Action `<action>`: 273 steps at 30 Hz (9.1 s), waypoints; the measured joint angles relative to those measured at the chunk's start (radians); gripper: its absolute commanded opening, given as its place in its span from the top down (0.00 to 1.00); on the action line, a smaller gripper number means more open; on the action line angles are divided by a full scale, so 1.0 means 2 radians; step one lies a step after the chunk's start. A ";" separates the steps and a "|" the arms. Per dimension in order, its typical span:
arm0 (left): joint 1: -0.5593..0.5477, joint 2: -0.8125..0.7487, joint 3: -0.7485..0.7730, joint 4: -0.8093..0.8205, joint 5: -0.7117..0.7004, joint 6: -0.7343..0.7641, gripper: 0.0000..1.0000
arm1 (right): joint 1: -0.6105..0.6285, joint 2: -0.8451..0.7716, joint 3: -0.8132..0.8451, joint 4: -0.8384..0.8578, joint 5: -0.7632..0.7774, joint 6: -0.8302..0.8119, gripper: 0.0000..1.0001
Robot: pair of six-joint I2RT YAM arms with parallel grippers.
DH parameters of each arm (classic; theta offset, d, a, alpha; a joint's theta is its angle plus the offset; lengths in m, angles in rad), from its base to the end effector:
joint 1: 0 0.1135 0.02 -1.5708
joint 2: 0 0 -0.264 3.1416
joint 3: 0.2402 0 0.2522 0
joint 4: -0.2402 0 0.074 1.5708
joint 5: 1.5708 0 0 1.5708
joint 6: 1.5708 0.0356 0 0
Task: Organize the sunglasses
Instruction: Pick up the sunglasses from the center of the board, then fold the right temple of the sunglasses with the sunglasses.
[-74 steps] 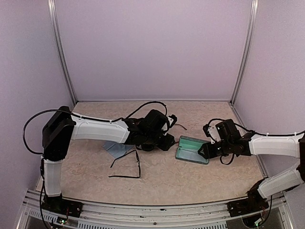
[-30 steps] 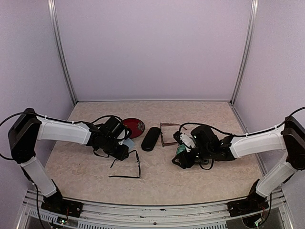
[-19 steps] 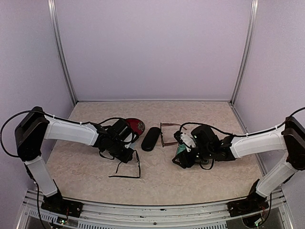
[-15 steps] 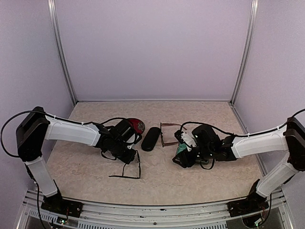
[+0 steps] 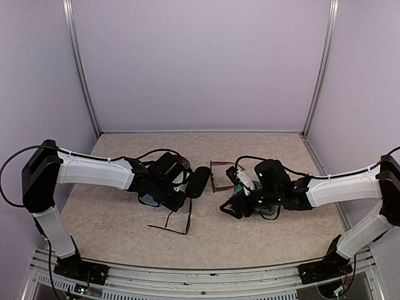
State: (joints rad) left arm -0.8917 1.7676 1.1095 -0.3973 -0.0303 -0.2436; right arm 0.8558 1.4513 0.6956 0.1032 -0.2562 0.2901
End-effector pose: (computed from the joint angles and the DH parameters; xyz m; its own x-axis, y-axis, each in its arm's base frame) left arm 0.2245 -0.2764 0.1747 -0.7157 0.5029 -0.4847 0.6139 0.7838 -0.0933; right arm 0.1860 0.2280 0.1854 -0.6281 -0.3014 -0.7174 -0.7125 0.5932 0.3747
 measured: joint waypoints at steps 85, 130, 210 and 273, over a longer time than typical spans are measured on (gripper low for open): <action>-0.126 -0.054 -0.002 0.118 -0.144 0.115 1.00 | -0.065 0.009 -0.060 0.227 -0.167 0.213 0.23; -0.088 -0.134 -0.069 0.182 0.080 0.243 1.00 | -0.052 -0.042 -0.016 0.121 -0.263 -0.039 0.15; -0.020 0.055 0.134 0.060 0.024 -0.134 1.00 | 0.120 0.056 0.053 -0.002 0.242 0.033 0.32; -0.015 0.080 0.119 -0.026 0.051 -0.046 1.00 | 0.104 -0.067 -0.006 -0.092 0.189 -0.078 0.10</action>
State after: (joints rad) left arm -0.9226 1.9266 1.3476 -0.4492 0.0711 -0.3363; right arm 1.0645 1.3170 0.6834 -0.0814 0.1211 0.1337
